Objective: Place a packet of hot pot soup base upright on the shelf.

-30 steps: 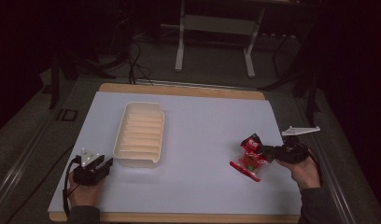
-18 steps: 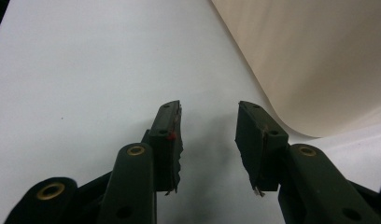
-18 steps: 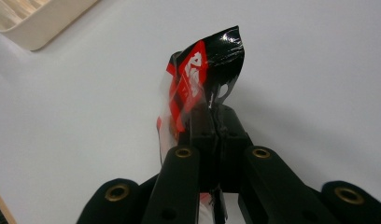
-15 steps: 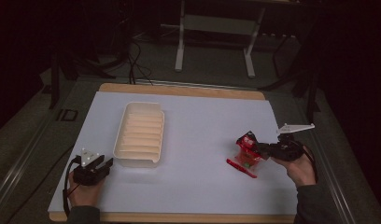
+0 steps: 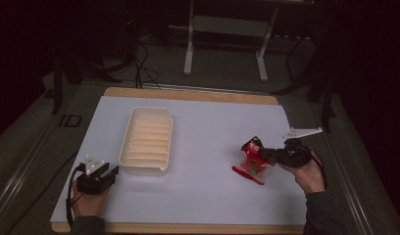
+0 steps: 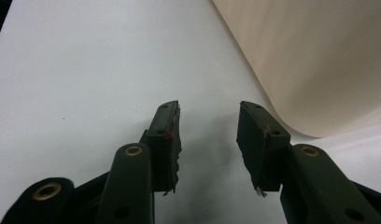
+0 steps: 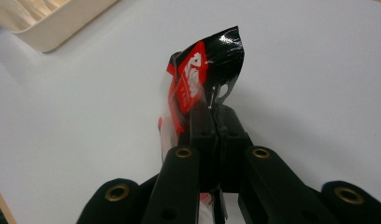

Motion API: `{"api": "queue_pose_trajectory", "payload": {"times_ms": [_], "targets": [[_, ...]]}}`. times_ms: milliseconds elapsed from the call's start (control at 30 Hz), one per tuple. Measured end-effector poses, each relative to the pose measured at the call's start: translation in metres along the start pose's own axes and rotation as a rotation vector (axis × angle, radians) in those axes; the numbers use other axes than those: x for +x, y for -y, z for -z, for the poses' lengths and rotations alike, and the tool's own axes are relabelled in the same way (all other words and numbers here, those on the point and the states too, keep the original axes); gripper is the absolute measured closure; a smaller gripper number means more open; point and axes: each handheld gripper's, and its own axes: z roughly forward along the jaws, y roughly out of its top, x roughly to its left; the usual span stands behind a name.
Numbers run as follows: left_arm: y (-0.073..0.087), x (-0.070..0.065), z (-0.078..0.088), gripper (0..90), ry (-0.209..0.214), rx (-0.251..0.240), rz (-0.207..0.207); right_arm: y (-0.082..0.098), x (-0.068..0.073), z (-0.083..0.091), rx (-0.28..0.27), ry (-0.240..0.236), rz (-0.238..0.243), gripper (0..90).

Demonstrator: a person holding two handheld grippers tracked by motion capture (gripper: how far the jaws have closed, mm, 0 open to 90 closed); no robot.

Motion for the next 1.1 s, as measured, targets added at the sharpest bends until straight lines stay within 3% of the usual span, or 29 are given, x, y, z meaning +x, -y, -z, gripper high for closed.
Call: {"api": "queue_pose_trajectory", "payload": {"times_ms": [1100], "targets": [[0.000,-0.001,-0.001,59.5,0.001,0.007,-0.008,-0.027,0.029,-0.025,-0.029,-0.068,0.072,88.1]]}}
